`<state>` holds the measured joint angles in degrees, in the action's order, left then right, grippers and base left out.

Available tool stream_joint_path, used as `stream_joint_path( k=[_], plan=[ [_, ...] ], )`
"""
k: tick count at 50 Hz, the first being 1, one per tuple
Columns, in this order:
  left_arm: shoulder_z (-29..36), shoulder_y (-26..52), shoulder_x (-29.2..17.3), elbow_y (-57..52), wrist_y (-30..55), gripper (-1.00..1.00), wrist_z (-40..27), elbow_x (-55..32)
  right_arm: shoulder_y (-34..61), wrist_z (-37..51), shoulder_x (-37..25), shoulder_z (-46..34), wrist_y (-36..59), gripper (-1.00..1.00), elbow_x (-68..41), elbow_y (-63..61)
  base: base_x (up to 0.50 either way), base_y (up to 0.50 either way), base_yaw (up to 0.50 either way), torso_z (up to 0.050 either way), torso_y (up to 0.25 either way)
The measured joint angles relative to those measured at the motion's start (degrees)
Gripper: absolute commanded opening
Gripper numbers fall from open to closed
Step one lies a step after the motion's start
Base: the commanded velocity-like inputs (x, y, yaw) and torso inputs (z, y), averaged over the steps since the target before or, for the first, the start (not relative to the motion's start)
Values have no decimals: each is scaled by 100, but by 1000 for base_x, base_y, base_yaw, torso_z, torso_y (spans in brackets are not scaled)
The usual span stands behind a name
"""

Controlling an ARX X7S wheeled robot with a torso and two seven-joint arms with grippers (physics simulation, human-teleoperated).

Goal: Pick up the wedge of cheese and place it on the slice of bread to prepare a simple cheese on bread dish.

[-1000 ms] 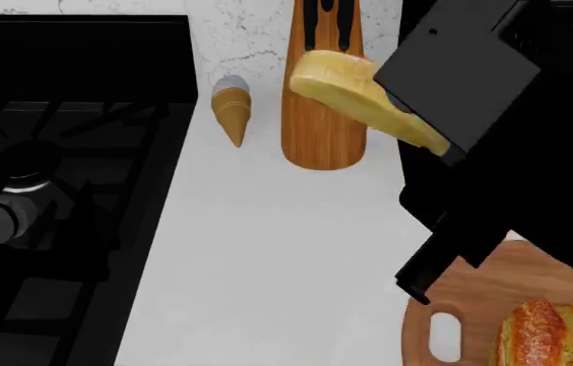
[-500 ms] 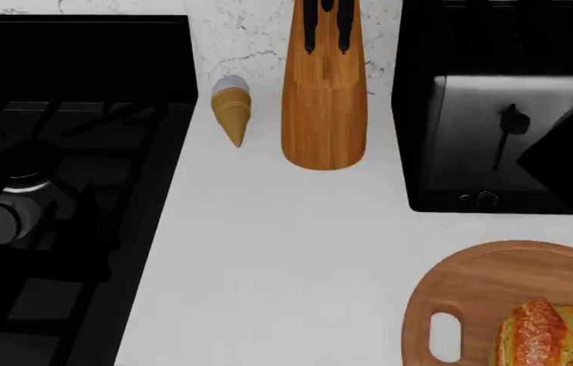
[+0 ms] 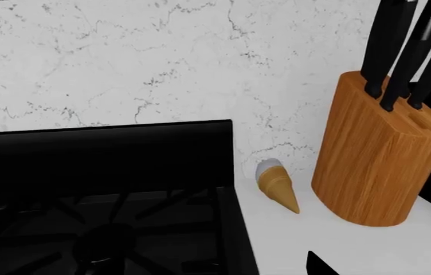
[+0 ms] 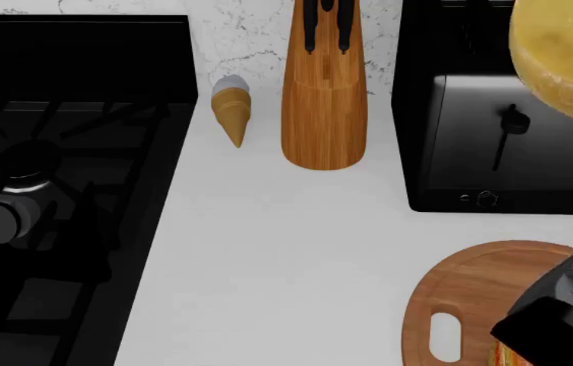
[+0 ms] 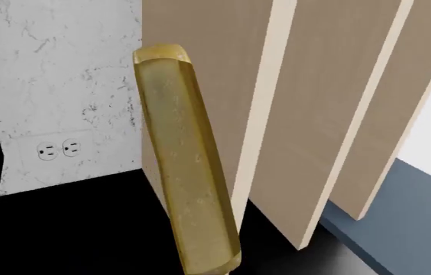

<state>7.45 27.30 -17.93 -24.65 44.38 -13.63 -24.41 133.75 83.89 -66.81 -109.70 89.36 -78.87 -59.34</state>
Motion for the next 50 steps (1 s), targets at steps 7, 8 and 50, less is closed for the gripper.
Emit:
stream_joint_path(
  k=[7, 8, 50],
  plan=[
    [6, -3, -11, 1, -14, 100, -2, -16, 53, 74, -21, -895, -198, -100, 551, -31, 0, 0, 0, 0, 0],
    [7, -3, -12, 2, -16, 100, -3, -18, 57, 66, -24, -1027, -213, -100, 652, -33, 0, 0, 0, 0, 0],
    [50, -10, -68, 8, -71, 100, -58, -90, -316, -466, -462, -3024, -442, -100, 3018, 415, 0, 0, 0, 0, 0]
  ],
)
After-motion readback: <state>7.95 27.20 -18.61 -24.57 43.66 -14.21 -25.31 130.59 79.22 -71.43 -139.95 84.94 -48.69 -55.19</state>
